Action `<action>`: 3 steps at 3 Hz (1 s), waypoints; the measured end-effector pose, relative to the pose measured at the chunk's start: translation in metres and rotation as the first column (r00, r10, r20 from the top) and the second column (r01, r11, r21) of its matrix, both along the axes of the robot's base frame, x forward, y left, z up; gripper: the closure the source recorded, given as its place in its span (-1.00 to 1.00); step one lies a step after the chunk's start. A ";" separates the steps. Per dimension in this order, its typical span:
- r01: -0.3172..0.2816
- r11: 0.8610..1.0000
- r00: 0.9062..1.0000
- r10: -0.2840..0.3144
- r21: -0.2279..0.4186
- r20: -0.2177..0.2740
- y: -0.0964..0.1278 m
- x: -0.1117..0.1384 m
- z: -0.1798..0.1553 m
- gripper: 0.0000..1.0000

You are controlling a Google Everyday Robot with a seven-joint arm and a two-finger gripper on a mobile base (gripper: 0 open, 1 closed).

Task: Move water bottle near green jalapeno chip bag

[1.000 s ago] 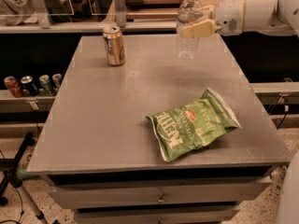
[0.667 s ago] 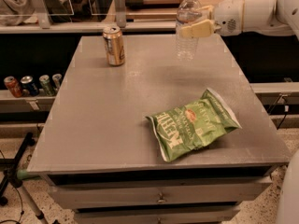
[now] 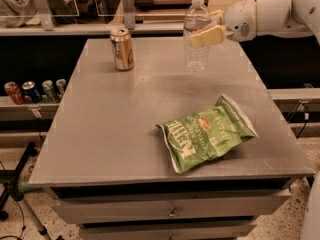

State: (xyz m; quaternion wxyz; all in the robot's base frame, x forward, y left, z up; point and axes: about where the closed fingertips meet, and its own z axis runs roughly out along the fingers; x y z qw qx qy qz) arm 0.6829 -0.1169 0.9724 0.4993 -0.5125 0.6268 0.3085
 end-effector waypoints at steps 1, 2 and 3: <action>-0.039 0.999 0.999 0.038 -0.016 -0.031 0.011 -0.019 -0.006 1.00; -0.074 0.997 0.996 0.073 -0.014 -0.054 0.022 -0.035 -0.010 1.00; -0.126 0.992 0.990 0.125 -0.001 -0.068 0.039 -0.052 -0.015 1.00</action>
Offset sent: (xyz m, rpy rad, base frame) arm -0.0595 0.0291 -0.0148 -0.0157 0.0802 0.1092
